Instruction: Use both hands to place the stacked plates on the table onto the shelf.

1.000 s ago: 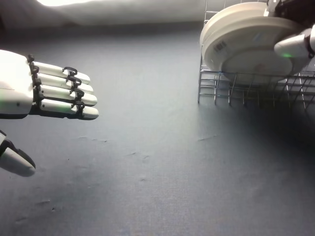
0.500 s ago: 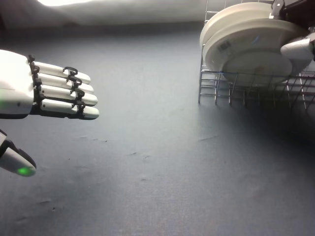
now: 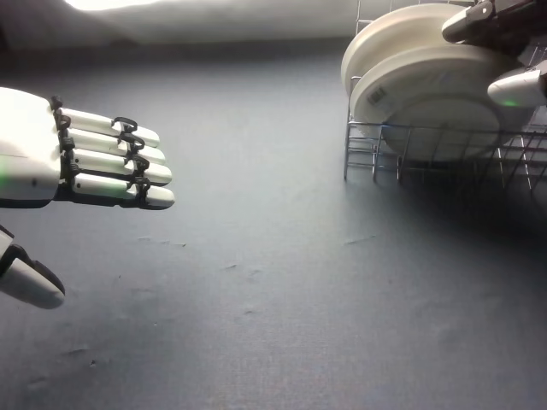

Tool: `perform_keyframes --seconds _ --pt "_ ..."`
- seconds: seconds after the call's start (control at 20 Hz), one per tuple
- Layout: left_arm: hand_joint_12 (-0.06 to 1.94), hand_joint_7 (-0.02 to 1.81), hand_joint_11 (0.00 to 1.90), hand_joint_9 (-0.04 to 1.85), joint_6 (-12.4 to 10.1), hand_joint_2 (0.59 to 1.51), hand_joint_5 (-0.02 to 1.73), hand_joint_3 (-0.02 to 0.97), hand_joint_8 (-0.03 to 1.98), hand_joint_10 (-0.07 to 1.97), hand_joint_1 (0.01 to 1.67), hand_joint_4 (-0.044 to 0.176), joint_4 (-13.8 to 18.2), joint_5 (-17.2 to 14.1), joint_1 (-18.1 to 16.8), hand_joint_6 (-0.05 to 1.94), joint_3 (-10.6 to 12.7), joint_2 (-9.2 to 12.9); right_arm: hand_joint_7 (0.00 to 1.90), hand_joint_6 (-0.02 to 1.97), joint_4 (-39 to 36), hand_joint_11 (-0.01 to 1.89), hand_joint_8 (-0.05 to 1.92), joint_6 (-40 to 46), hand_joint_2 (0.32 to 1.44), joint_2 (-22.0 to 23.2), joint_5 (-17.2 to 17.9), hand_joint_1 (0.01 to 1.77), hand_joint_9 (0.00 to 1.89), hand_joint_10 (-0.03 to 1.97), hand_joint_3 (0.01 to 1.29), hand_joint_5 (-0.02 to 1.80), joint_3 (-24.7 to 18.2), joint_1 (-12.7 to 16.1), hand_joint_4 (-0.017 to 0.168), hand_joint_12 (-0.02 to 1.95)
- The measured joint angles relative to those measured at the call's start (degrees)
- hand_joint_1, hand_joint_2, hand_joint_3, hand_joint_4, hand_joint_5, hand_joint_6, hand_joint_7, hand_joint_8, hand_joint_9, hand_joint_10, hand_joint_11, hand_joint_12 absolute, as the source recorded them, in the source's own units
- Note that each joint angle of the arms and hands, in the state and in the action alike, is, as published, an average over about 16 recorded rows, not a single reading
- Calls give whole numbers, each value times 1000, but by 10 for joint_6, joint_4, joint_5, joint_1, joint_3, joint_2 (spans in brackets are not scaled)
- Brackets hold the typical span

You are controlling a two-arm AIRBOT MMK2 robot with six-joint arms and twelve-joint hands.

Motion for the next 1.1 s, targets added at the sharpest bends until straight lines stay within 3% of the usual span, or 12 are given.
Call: perform_keyframes --seconds 0.15,0.3,0.75,1.1 --pt "10 18 20 21 -3 1098 22 18 -3 5 13 4 1 -2 -1 5 -4 0 554 235 -16 219 56 0 1042 1 5 1239 508 214 13 502 -3 4 -5 1060" --pt "11 18 20 21 -8 1099 22 18 -3 5 13 4 2 -5 -3 5 -10 1 397 66 -42 123 15 0 995 2 12 1175 360 122 13 372 -9 8 -4 804" --pt "12 17 21 20 -32 1101 21 18 -3 5 13 4 4 -19 -9 6 -48 9 38 9 -234 13 8 -2 851 4 55 958 32 -5 13 50 -30 21 -4 90" --pt "12 17 22 21 -41 1102 22 19 -3 5 14 3 8 -26 -6 6 -67 16 21 10 -452 20 8 -10 703 4 115 915 15 -5 13 17 -36 22 -3 23"
